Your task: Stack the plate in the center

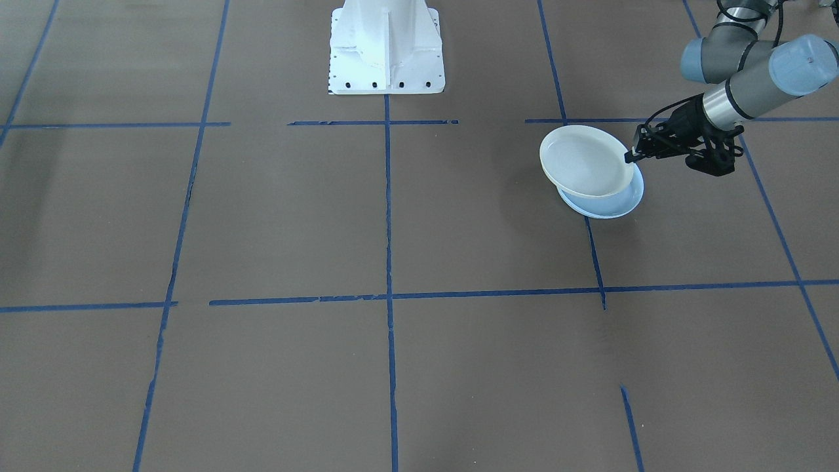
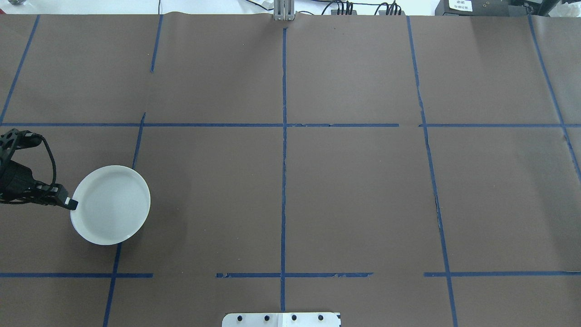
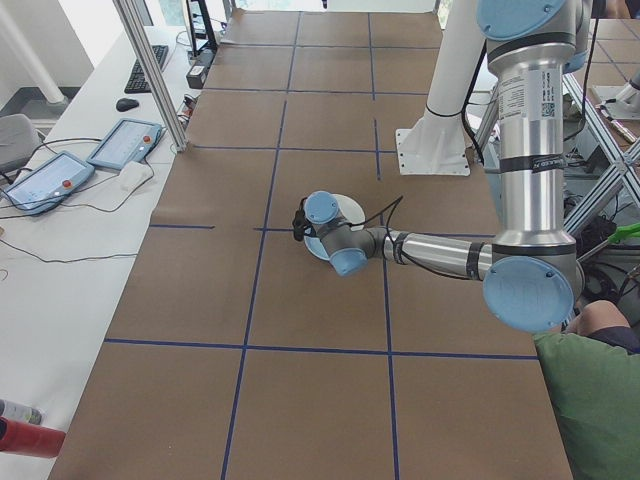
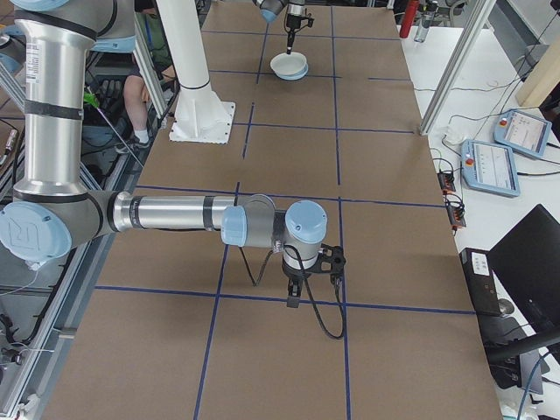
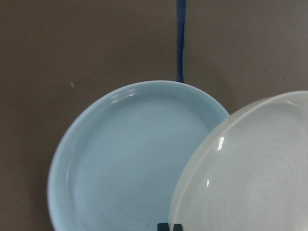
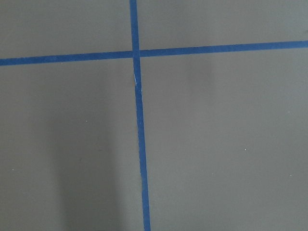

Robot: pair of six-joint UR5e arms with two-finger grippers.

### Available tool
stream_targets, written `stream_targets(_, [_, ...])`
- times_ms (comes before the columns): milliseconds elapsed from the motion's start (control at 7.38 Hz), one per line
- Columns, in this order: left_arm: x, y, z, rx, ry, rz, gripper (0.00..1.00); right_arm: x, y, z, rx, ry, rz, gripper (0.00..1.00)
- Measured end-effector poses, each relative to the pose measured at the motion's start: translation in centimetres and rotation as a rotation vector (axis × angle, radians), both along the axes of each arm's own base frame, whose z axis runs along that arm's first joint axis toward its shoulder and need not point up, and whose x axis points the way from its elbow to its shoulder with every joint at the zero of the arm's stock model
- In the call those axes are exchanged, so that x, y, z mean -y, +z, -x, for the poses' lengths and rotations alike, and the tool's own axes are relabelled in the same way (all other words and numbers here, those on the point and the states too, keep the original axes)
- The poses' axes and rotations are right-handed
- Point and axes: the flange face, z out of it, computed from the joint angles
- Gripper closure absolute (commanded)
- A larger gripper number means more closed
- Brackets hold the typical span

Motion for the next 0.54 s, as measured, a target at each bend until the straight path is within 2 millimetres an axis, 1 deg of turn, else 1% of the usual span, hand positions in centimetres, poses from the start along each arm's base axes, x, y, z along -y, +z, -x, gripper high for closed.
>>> stream_targets(136, [0.3,1.2,0.6,0.012,-0.001,-0.005,1.0,0.0,0.0,0.0,0.0,0.0,0.0,0.0])
stream_targets(407, [0.8,2.6,1.8,0.011,0.001,0.015,1.0,0.0,0.0,0.0,0.0,0.0,0.0,0.0])
stream_targets(542, [1.0,3.0,1.8,0.01,0.005,0.021,1.0,0.0,0.0,0.0,0.0,0.0,0.0,0.0])
